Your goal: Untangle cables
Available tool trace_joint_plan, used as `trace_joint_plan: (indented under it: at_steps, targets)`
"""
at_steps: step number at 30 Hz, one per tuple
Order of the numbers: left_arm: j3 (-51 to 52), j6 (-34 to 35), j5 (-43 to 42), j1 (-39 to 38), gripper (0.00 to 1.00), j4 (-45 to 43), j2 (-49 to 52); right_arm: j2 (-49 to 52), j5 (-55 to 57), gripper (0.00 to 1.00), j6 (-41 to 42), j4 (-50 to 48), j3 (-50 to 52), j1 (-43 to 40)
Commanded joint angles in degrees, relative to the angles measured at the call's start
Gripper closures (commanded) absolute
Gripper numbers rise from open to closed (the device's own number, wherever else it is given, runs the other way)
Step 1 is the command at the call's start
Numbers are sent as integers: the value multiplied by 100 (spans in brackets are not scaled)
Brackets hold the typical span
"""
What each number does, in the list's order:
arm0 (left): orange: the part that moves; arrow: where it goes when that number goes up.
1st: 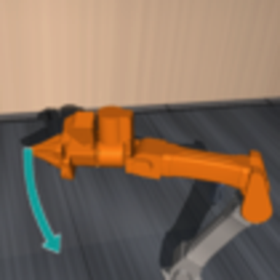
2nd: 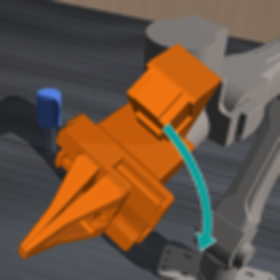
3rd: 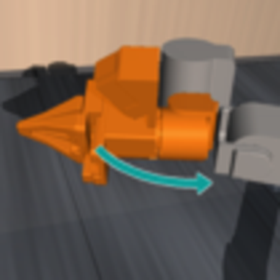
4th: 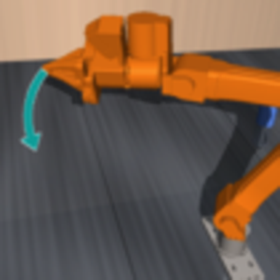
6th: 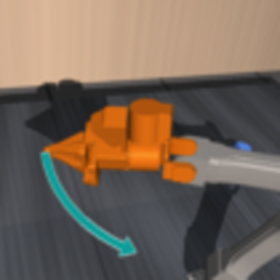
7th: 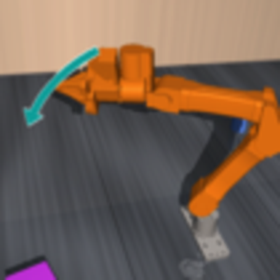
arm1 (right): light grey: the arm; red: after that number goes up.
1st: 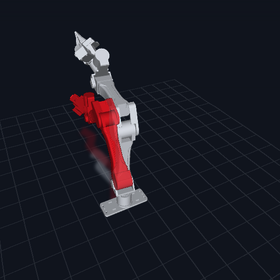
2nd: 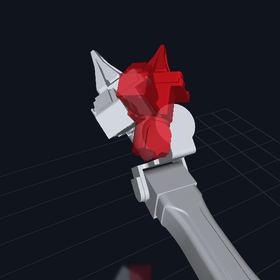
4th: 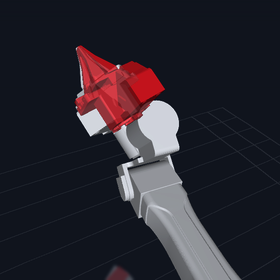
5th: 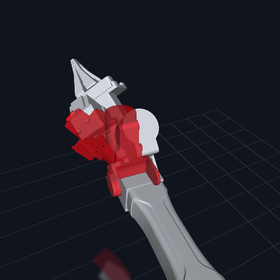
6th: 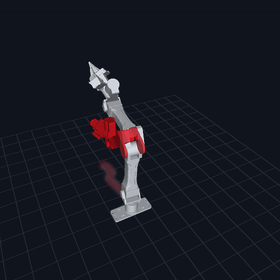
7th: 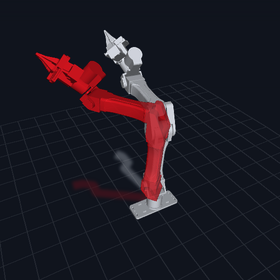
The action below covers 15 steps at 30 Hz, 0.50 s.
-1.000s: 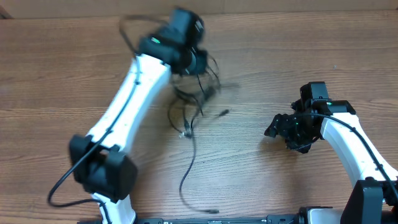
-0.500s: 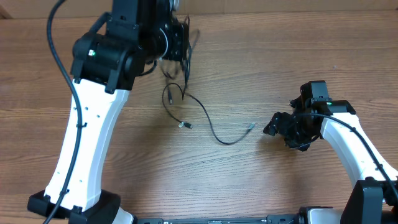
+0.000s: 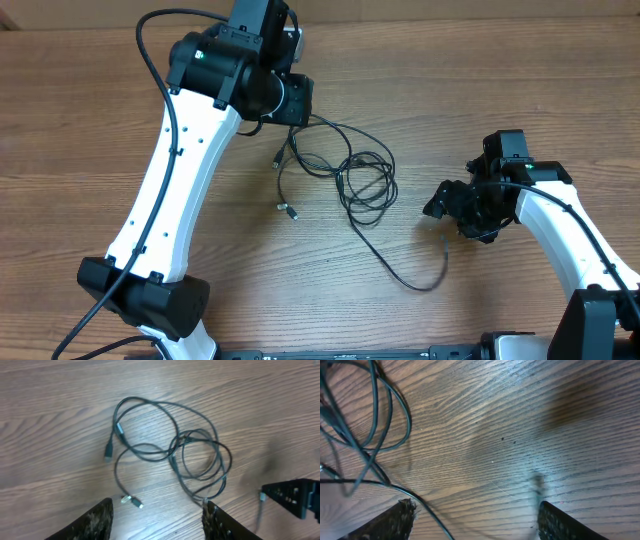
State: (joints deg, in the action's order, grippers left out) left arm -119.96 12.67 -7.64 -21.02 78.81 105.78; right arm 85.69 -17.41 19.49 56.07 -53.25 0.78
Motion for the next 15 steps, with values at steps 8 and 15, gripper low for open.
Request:
trace_joint_plan:
  at_steps: [8,15]
  targets:
    - [278,-157,157,-304,42,105,-35,-17,396,30,13,105,-151,-13]
    - [999,-678,-125,-938,35,-446,-31,-17,1091,29,905,367,-153,-789]
